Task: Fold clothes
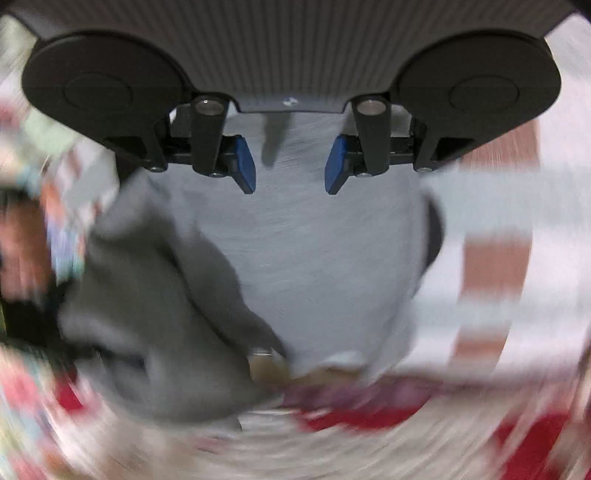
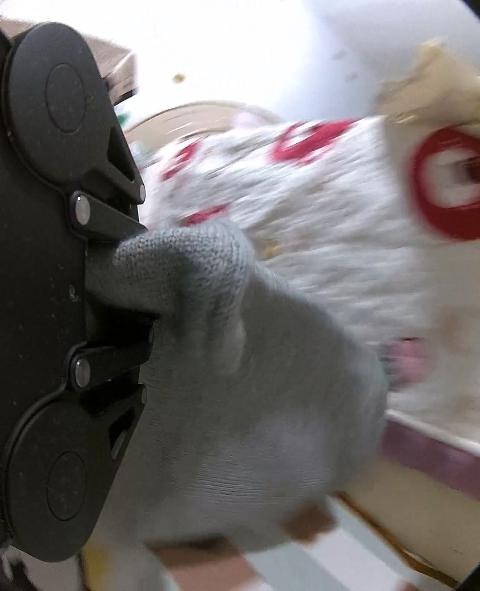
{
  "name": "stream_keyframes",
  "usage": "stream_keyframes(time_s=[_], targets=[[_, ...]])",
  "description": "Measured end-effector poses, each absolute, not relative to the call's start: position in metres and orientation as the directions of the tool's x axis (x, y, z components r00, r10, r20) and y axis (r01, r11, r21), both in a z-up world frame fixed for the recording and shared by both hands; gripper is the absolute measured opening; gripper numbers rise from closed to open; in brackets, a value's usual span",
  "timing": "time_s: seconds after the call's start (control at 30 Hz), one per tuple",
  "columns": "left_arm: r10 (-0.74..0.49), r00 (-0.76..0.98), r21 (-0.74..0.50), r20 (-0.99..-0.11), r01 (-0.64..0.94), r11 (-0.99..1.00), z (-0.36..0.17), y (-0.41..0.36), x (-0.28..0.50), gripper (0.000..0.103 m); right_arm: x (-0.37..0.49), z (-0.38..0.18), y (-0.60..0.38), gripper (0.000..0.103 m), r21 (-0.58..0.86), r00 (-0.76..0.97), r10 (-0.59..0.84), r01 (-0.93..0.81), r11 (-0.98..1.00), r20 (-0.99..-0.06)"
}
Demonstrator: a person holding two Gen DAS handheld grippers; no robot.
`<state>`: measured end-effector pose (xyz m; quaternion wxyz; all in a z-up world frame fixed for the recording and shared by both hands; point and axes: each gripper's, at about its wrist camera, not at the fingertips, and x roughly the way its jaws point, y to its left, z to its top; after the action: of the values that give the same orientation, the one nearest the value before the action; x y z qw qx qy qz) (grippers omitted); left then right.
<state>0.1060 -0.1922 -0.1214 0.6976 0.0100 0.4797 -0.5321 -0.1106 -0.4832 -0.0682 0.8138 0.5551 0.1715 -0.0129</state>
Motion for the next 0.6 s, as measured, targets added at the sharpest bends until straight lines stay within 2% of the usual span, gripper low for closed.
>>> stream_keyframes(time_s=[0.07,0.13,0.23,0.3,0.43,0.5,0.6], targets=[[-0.739,-0.042,-0.549,-0.673,0.698,0.460,-0.135,-0.187,0.123,0.030,-0.079,-0.086,-0.452,0.015,0.847,0.881,0.217,0.297,0.441,-0.422],[-0.767,-0.061,-0.590,-0.638,0.679,0.437,-0.135,-0.185,0.129,0.030,-0.054,-0.103,-0.420,0.015,0.760,0.804,0.230,0.365,0.537,-0.549],[-0.777,-0.073,-0.612,-0.626,0.664,0.431,-0.138,-0.185,0.132,0.032,-0.038,-0.102,-0.373,0.015,0.518,0.745,0.115,0.335,0.787,-0.657],[-0.781,-0.081,-0.628,-0.620,0.649,0.431,-0.140,-0.186,0.133,0.032,-0.038,-0.097,-0.353,0.015,0.399,0.743,0.045,0.307,0.864,-0.668],[-0.787,-0.105,-0.667,-0.608,0.604,0.435,-0.145,-0.187,0.140,0.032,-0.039,-0.085,-0.354,0.013,0.335,0.771,-0.030,0.311,0.889,-0.636],[-0.796,-0.130,-0.707,-0.591,0.559,0.433,-0.152,-0.183,0.148,0.032,-0.038,-0.076,-0.339,0.013,0.190,0.782,-0.107,0.277,0.942,-0.614],[-0.818,-0.162,-0.768,-0.553,0.479,0.424,-0.160,-0.176,0.159,0.034,-0.036,-0.068,-0.337,0.013,0.220,0.791,-0.091,0.276,0.936,-0.605]])
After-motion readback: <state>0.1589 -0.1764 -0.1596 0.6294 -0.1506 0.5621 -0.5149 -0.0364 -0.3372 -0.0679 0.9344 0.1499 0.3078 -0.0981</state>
